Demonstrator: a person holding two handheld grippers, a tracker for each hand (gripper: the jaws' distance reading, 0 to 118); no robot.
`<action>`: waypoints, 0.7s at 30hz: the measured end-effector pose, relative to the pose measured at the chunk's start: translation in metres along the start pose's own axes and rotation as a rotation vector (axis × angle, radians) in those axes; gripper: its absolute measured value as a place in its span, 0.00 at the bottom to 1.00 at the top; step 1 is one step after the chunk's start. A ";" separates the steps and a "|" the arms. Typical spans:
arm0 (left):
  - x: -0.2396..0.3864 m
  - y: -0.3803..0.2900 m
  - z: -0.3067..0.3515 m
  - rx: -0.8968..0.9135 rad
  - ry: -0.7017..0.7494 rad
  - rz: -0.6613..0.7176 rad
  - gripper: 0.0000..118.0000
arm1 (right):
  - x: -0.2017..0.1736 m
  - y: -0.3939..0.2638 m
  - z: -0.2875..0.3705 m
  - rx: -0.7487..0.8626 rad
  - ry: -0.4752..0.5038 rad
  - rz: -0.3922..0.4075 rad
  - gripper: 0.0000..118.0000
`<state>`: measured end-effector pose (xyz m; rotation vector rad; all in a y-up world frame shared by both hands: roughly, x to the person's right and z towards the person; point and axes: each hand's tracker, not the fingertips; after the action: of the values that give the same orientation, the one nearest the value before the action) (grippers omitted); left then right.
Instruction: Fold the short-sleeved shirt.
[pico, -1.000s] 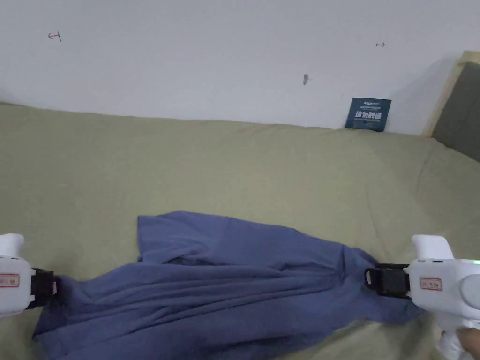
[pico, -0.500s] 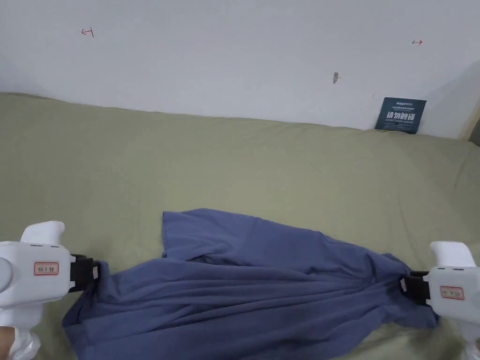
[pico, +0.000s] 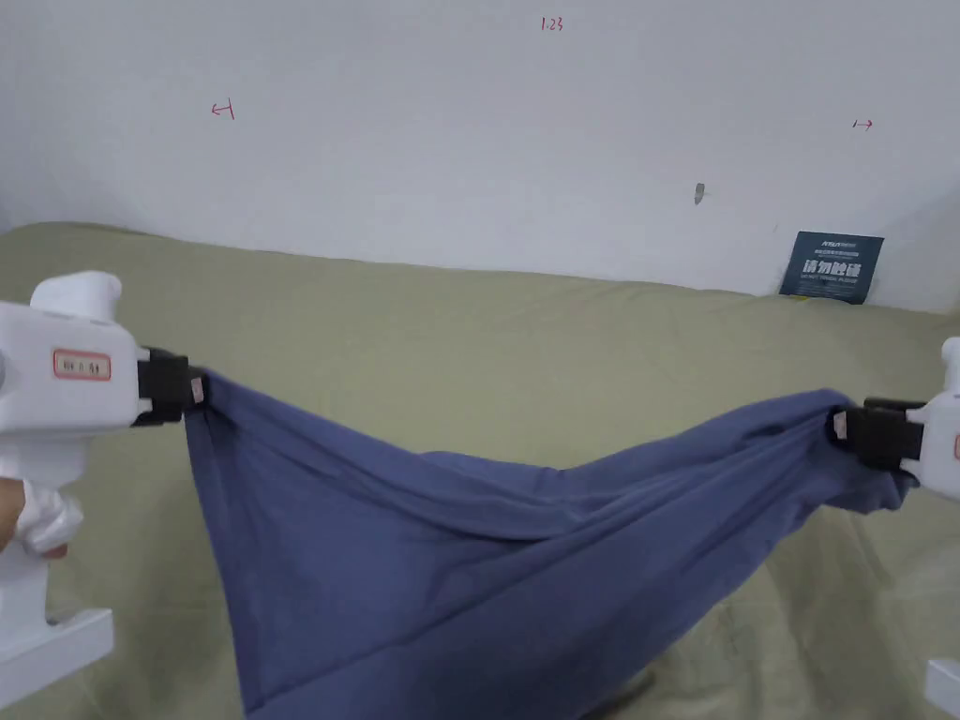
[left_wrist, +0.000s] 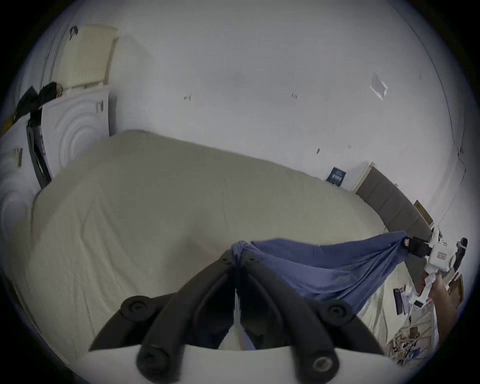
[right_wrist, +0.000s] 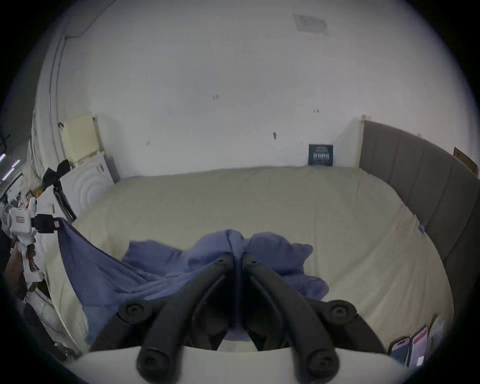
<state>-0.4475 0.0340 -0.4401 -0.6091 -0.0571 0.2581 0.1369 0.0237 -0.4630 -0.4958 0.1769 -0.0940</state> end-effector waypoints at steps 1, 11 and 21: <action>0.004 0.010 0.004 0.024 0.001 -0.014 0.00 | -0.004 0.011 0.002 0.016 -0.003 -0.002 0.06; 0.016 0.107 0.036 0.175 0.007 -0.055 0.00 | -0.017 0.111 0.018 0.190 -0.004 0.008 0.06; 0.016 0.162 0.046 0.272 0.044 -0.084 0.00 | -0.004 0.180 0.021 0.289 -0.071 -0.017 0.06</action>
<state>-0.4741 0.1918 -0.4955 -0.3408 -0.0046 0.1670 0.1454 0.1915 -0.5311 -0.2122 0.0873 -0.1159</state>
